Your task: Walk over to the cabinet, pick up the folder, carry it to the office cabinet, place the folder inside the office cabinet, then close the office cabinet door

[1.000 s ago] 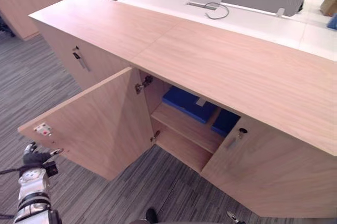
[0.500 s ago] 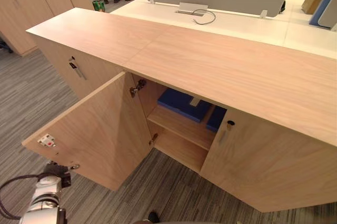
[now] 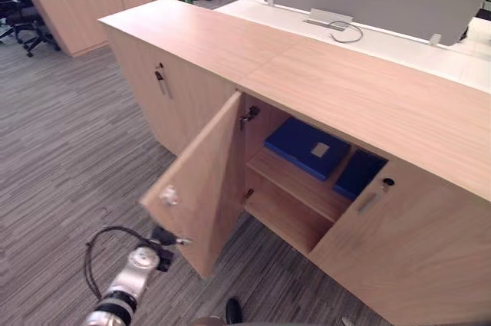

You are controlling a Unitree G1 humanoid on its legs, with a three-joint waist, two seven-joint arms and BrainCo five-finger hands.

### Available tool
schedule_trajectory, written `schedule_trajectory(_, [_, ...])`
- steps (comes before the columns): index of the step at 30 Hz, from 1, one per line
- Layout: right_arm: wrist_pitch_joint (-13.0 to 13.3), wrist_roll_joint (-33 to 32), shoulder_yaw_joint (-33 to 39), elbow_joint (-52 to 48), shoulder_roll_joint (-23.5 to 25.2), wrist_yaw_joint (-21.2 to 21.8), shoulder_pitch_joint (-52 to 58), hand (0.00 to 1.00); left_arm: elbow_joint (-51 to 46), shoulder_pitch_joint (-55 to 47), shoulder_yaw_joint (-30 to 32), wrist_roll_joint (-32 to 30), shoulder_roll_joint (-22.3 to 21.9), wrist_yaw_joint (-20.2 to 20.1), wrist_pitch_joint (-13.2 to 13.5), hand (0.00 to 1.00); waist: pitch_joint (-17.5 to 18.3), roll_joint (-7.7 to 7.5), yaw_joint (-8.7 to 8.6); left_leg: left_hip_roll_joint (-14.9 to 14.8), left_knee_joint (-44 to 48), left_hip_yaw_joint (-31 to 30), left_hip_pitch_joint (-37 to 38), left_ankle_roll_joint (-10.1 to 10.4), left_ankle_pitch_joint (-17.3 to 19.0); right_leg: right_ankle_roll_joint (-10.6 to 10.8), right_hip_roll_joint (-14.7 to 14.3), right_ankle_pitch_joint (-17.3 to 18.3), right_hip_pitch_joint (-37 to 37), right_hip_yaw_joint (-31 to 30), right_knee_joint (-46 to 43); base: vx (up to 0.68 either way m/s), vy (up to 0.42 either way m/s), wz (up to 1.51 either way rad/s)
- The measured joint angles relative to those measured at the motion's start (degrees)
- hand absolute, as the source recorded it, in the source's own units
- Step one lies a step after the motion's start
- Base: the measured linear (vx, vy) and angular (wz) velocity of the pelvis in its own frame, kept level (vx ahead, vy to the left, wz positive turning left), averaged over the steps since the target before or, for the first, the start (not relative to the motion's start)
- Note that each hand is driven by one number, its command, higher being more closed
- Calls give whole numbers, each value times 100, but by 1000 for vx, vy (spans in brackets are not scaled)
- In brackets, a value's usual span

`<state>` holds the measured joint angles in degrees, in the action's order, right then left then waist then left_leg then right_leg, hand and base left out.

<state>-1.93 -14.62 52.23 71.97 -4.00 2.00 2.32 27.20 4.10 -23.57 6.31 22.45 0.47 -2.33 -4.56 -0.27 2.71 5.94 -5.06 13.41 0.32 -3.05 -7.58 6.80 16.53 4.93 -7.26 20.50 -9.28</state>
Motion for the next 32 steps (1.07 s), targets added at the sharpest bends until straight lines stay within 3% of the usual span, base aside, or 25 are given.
schedule_trajectory(2, [22,-1,-8,29,-1,-25,2,0,-609,0,-696,156,-12,-238,8,0,8,-5,-21,2,0,-19,-12,-100,11,-11,6,-131,19,19,-32,-69,107,9])
schedule_trajectory(5, [85,0,-129,126,-15,-56,112,0,-1709,182,-1400,893,-77,-716,293,0,165,-47,-140,33,-2,21,-19,-132,34,-6,13,-127,78,97,-115,-100,47,-11])
schedule_trajectory(7, [94,7,-290,232,-43,-87,202,0,-2616,631,-2078,1460,-341,-1186,844,0,403,7,-209,50,-28,24,-161,-118,58,-5,-33,-116,225,154,-171,-143,24,-10])
schedule_trajectory(8, [93,16,-313,255,-41,-92,196,0,-2781,743,-2209,1641,-469,-1338,955,0,438,8,-249,61,-30,31,-200,-36,123,-16,-53,-112,260,155,-154,-170,79,-26])
schedule_trajectory(9, [106,41,-527,346,-17,-92,197,0,-2932,872,-2352,1954,-721,-1590,1113,0,516,-280,-338,226,600,253,-379,-219,424,90,289,-22,469,126,-131,-97,83,-59])
schedule_trajectory(10, [113,127,-810,379,-141,-84,167,0,-2898,968,-2485,2208,-1062,-1704,1153,0,495,-87,-262,-62,1938,129,-696,-453,1154,187,283,19,611,162,-430,-35,74,-85])
schedule_trajectory(11, [115,234,-950,370,-181,-85,179,0,-2881,962,-2532,2321,-1133,-1778,1154,0,518,-14,-227,-108,1942,220,-670,-441,1324,158,336,29,632,223,-536,41,22,-108])
schedule_trajectory(12, [108,357,-1187,373,-211,-64,206,0,-2811,924,-2644,2408,-1129,-1857,1131,0,576,51,-237,-153,1820,336,-609,-330,1337,20,475,-26,667,510,-611,23,15,-79])
schedule_trajectory(14, [106,486,-1406,441,-201,-30,169,0,-2553,862,-2652,2543,-1079,-1914,1119,0,571,72,-232,-182,1547,453,-647,-221,1266,-58,525,-81,764,855,-521,-41,3,-52])
schedule_trajectory(15, [110,487,-1434,450,-193,-29,149,0,-2273,758,-2534,2610,-1040,-1937,1054,0,557,121,-239,-230,1319,518,-631,-171,1234,-56,426,-79,792,946,-441,-50,-44,-28])
schedule_trajectory(16, [111,487,-1505,442,-187,-29,152,0,-2127,661,-2406,2642,-1037,-1956,1019,0,526,70,-250,-244,1202,531,-602,-91,1178,-59,338,-79,784,961,-381,-24,-97,-14])
schedule_trajectory(19, [167,480,-1642,340,-104,-38,226,0,-1457,8,-1447,2833,-1129,-1808,1013,0,463,58,-325,-349,781,562,-494,99,902,-188,33,-173,724,978,-82,-64,-129,-1])
schedule_trajectory(20, [190,479,-1640,233,-27,-46,295,0,-1065,-282,-1004,2782,-1117,-1696,1021,0,425,9,-329,-412,595,596,-389,196,814,-203,-63,-183,737,980,-21,-63,-138,7])
schedule_trajectory(22, [195,483,-1639,182,-2,-48,343,0,-720,-480,-691,2652,-1115,-1642,1031,0,436,16,-326,-457,441,640,-318,269,747,-202,-137,-182,734,979,28,-16,-137,-1])
schedule_trajectory(26, [197,479,-1638,6,91,-58,415,0,1057,-898,849,2325,-1408,-1351,1021,0,448,22,-330,-707,111,830,-210,370,460,-207,-430,-183,744,974,237,61,-126,-15])
schedule_trajectory(28, [218,471,-1638,-34,119,-57,424,0,2231,-948,1813,1694,-1508,-958,1022,0,432,2,-333,-869,276,941,-218,392,435,-248,-533,-190,728,938,254,89,-123,-27])
schedule_trajectory(30, [229,469,-1637,-36,141,-72,408,0,2822,-1010,2348,1305,-1536,-680,1025,0,360,6,-330,-1043,715,1002,-240,358,482,-304,-615,-159,583,893,249,118,-147,-26])
schedule_trajectory(32, [268,472,-1628,-48,165,-105,385,0,3230,-1106,2736,840,-1562,-402,1028,0,341,-10,-318,-1246,1354,1090,-345,388,815,-284,-655,-92,510,806,188,98,-109,-22])
